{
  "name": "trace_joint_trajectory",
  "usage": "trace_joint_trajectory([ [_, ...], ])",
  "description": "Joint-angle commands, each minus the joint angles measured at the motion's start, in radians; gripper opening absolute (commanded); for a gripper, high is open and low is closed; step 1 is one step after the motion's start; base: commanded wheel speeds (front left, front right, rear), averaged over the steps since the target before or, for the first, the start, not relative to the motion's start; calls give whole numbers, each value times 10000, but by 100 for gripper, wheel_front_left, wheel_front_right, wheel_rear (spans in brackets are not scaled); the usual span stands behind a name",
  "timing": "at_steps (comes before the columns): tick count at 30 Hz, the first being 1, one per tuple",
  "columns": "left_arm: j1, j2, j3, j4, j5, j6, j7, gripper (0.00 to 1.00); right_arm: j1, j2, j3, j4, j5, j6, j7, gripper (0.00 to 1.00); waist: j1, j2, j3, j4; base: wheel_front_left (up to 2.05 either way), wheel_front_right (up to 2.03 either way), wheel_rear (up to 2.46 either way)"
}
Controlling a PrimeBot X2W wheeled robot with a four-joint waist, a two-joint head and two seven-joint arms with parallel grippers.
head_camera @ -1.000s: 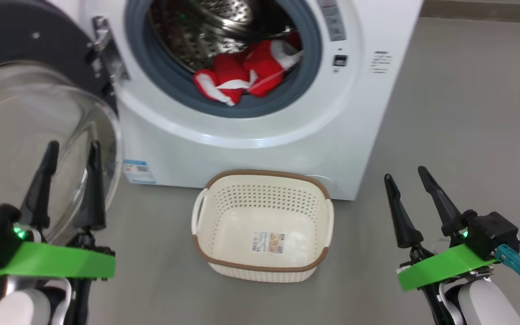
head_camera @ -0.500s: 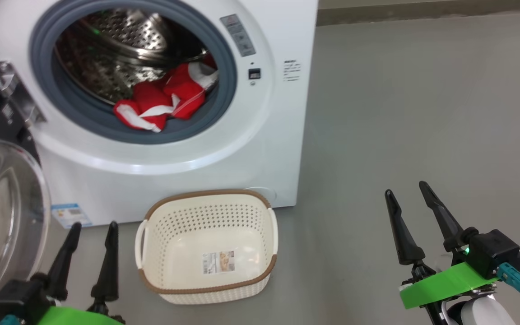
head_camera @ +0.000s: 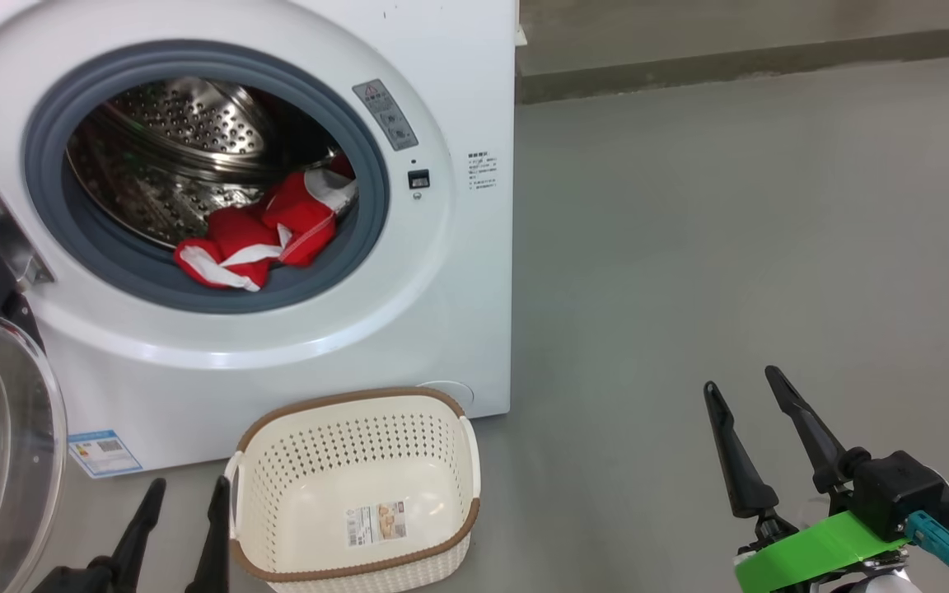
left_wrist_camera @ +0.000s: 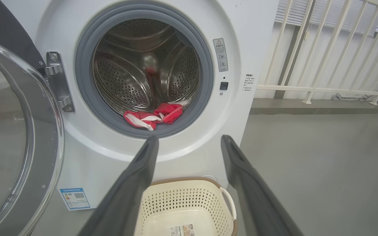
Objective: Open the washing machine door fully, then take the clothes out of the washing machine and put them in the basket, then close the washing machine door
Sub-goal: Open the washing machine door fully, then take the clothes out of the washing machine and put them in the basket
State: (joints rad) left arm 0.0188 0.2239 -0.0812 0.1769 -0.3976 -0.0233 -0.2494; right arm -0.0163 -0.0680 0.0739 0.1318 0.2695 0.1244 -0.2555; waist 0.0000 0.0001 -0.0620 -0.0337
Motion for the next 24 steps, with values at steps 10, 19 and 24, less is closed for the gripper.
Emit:
trace_joint_trajectory([
  [10, -63, -419, 945, 424, 229, -494, -123, 100, 117, -265, 182, -120, -86, 63, -63, 100, 0, -1, -330, 3, 0, 0, 0],
  [19, -147, -539, 1204, 737, 721, -685, -123, 100, 172, -289, 170, -43, -66, 63, -63, 100, 0, -1, -394, -39, 0, 0, 0],
  [24, -181, -573, 1249, 877, 869, -676, -123, 100, 164, -284, 189, -35, -52, 63, -63, 100, 0, -1, -373, -55, 7, -21, 14],
])
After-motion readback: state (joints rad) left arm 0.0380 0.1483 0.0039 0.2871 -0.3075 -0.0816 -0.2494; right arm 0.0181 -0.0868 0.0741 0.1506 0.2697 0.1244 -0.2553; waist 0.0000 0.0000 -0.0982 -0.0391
